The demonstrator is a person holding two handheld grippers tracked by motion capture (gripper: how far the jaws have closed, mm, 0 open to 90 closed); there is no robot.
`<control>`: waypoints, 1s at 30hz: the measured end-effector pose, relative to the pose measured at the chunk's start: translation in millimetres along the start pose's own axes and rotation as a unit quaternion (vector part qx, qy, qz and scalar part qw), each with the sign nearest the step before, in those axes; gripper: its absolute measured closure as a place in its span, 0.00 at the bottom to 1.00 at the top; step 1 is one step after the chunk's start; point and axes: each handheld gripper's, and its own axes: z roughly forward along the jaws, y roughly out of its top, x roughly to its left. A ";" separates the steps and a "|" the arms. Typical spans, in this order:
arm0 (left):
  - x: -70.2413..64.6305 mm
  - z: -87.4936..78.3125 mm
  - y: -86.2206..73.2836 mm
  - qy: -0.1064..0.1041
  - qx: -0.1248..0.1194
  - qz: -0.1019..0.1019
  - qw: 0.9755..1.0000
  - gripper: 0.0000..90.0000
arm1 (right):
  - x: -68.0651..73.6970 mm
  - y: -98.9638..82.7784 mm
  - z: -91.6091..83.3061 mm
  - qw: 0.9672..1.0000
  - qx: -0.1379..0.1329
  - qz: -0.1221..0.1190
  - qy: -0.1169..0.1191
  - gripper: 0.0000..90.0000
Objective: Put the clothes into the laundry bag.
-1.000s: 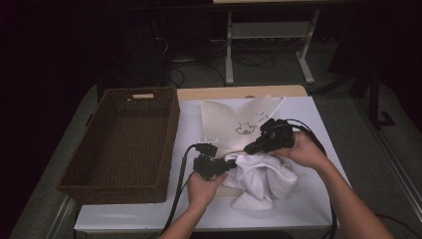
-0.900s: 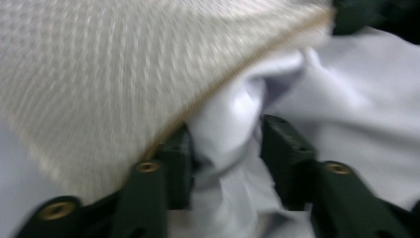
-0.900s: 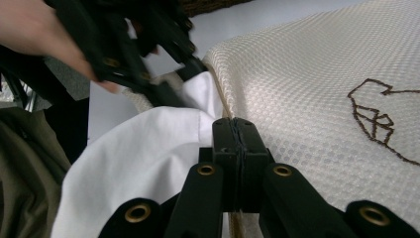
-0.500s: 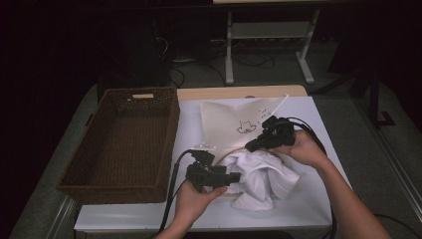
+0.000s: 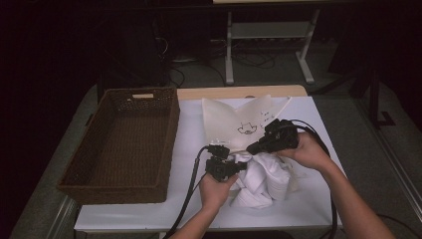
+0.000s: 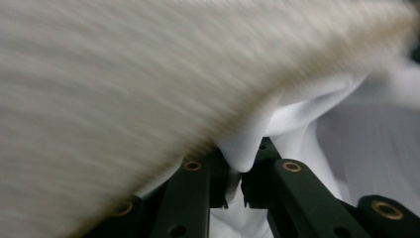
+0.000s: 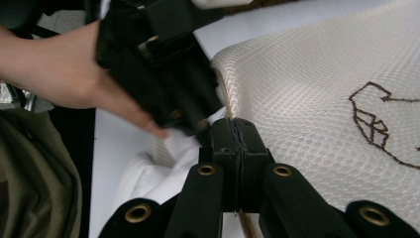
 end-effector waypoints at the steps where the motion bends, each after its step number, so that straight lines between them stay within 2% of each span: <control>1: -0.3 -3.7 2.9 0.009 -0.017 0.000 1.000 0.92 | 1.8 1.1 -1.8 1.000 -0.004 -0.002 0.002 0.99; 3: -0.9 -8.5 6.9 0.021 -0.040 -0.002 0.999 0.92 | 5.3 4.1 -4.7 1.000 -0.014 -0.008 0.002 0.99; 4: -0.6 -7.6 7.6 0.022 -0.039 -0.003 0.999 0.91 | 5.9 5.3 -5.7 1.000 -0.017 -0.009 0.000 0.99; 7: 2.0 -6.2 5.4 0.015 -0.014 0.000 1.000 0.86 | 1.2 3.0 -2.2 1.000 -0.004 0.001 -0.004 0.99; 8: 2.7 -6.5 4.3 0.011 0.001 0.000 1.000 0.78 | -2.5 -1.3 3.9 1.000 0.006 0.008 -0.001 0.99; 10: 3.0 -11.2 1.6 -0.003 0.021 0.002 1.000 0.74 | -3.8 -3.1 6.7 1.000 0.012 0.009 -0.002 0.99; 12: 1.6 -20.3 -0.9 -0.003 0.037 0.015 0.999 0.64 | -6.0 -6.0 9.4 1.000 0.014 0.014 0.000 0.99; 16: 3.3 -46.8 -4.8 0.004 0.040 0.033 0.999 0.52 | -8.1 -7.7 8.4 1.000 0.010 0.017 -0.001 0.99; 17: 5.9 -52.4 -5.3 0.005 0.044 0.039 0.998 0.51 | -8.1 -7.6 7.7 1.000 0.009 0.018 -0.002 0.99; 19: 12.3 -60.3 -5.6 0.025 0.049 0.047 0.997 0.50 | -8.2 -7.4 7.4 1.000 0.007 0.017 -0.001 0.99; 21: 19.1 -65.5 -7.9 0.024 0.046 0.039 0.998 0.51 | -7.5 -6.7 8.5 1.000 0.008 0.016 -0.002 0.99; 24: 22.4 -71.5 -13.4 0.033 0.047 0.041 0.998 0.48 | -7.4 -6.5 8.6 1.000 0.008 0.015 -0.002 0.99; 28: 23.2 -71.7 -19.9 0.030 0.056 0.037 0.997 0.47 | -8.5 -6.7 6.7 1.000 0.005 0.016 -0.003 0.99; 30: 23.9 -66.6 -21.0 0.029 0.073 0.035 0.996 0.48 | -7.7 -6.1 7.0 1.000 0.005 0.015 -0.003 0.98</control>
